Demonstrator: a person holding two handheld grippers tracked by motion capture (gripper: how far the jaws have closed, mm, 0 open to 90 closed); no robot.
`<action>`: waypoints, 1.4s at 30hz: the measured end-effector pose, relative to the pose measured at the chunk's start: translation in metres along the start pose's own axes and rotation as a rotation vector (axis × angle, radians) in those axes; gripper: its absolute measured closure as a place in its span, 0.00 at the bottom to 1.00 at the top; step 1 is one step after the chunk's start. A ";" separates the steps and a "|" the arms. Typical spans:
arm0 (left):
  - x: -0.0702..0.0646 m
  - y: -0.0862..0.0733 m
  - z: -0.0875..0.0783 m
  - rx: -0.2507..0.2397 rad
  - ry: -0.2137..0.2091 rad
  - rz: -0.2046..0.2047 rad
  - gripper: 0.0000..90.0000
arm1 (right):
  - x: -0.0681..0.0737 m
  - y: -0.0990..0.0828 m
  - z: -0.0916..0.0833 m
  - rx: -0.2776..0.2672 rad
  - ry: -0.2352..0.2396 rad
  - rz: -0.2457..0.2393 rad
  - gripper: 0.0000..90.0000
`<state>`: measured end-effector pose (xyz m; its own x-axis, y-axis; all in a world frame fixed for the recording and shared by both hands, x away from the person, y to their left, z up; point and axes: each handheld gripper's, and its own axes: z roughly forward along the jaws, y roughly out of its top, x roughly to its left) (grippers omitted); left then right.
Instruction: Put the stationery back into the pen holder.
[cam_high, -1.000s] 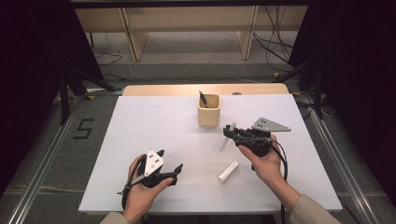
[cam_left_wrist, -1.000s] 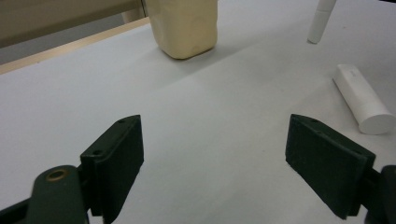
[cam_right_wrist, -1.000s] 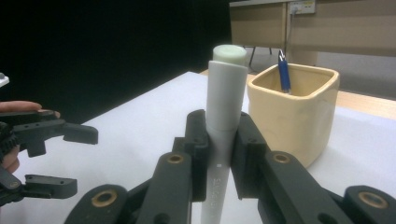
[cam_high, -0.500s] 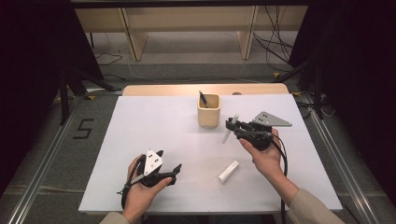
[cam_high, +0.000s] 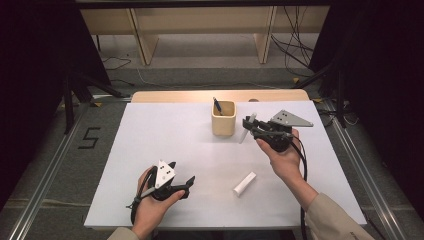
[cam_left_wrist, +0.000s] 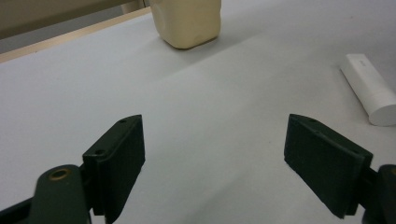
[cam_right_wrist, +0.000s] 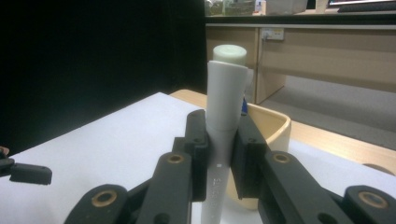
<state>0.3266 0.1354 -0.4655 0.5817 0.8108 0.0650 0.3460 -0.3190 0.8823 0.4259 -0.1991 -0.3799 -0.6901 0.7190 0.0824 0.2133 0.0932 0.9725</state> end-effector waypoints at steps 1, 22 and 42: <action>0.000 0.000 0.000 -0.001 0.000 0.000 0.22 | 0.000 0.002 0.001 -0.002 0.000 -0.005 0.88; -0.003 0.001 0.001 -0.011 -0.006 -0.003 0.23 | -0.005 0.021 0.019 -0.032 -0.031 -0.034 0.88; -0.004 0.000 0.002 -0.005 -0.012 -0.007 0.23 | -0.015 0.037 0.042 -0.050 -0.086 -0.062 0.88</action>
<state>0.3258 0.1307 -0.4668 0.5880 0.8071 0.0531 0.3462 -0.3106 0.8853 0.4731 -0.1778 -0.3544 -0.6385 0.7696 0.0046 0.1359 0.1069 0.9849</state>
